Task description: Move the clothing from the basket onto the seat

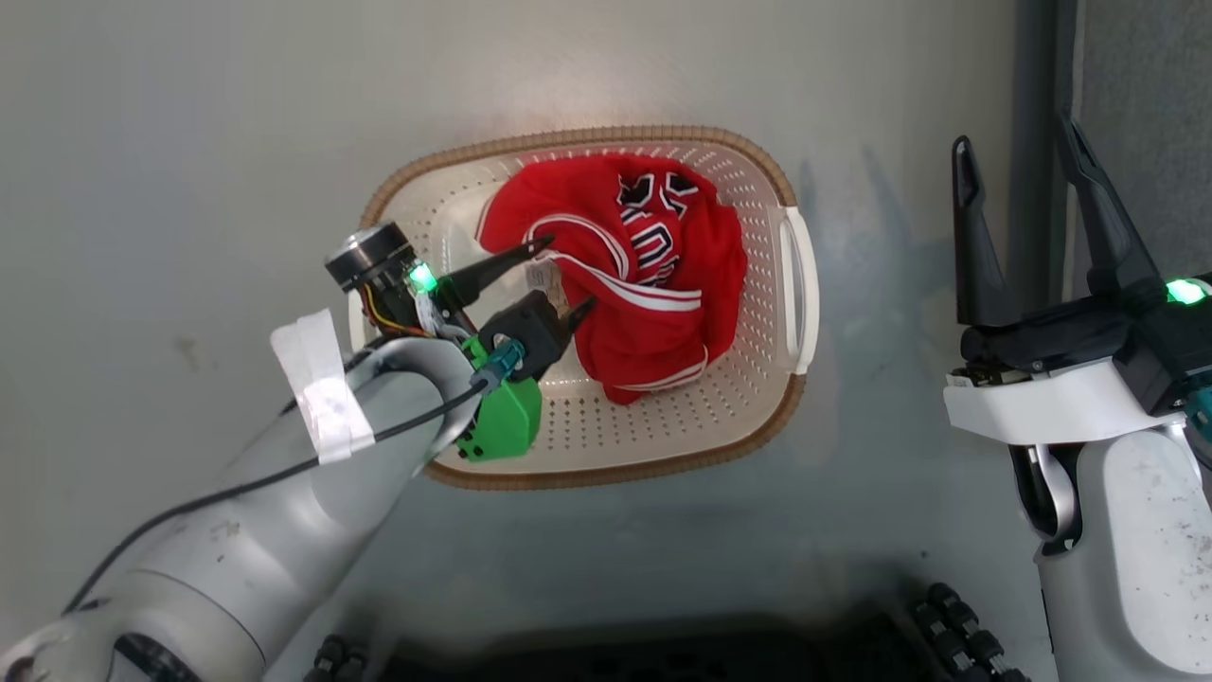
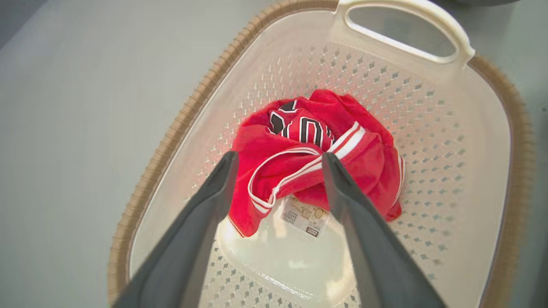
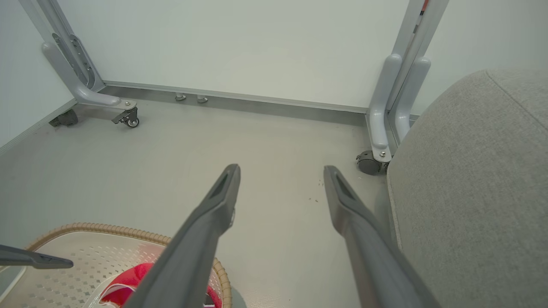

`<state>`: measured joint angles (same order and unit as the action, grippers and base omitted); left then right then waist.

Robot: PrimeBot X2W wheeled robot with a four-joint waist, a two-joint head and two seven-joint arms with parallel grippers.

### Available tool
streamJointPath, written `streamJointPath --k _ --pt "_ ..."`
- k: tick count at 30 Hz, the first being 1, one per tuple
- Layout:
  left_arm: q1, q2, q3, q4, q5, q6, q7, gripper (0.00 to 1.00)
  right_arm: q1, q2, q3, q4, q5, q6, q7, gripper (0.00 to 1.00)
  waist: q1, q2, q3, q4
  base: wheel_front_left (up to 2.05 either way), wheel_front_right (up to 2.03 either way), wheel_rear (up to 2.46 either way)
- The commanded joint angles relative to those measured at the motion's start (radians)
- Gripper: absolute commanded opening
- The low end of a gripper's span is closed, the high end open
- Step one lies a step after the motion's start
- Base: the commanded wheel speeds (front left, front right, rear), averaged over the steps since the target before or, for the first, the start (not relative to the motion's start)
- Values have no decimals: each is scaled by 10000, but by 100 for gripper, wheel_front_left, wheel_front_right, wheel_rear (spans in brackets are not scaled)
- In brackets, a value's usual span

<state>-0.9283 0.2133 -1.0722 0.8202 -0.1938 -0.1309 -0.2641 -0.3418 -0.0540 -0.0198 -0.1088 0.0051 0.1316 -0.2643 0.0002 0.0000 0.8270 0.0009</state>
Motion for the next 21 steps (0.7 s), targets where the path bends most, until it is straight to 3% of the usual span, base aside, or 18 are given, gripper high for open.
streamJointPath --k 1,12,21 --pt "-367 98 -132 211 79 4 -3 100 -205 5 17 -90 -60 -18 -2 100 -2 0 738 -354 0 0 0" --pt "-1524 82 -1180 1867 601 4 -3 100 -440 25 271 -238 173 -18 0 100 -2 0 1474 -906 0 0 0" --pt "-2116 -55 -1309 3127 834 206 -2 100 -462 27 144 -458 114 -18 -2 100 -2 0 1936 -1203 0 0 0"
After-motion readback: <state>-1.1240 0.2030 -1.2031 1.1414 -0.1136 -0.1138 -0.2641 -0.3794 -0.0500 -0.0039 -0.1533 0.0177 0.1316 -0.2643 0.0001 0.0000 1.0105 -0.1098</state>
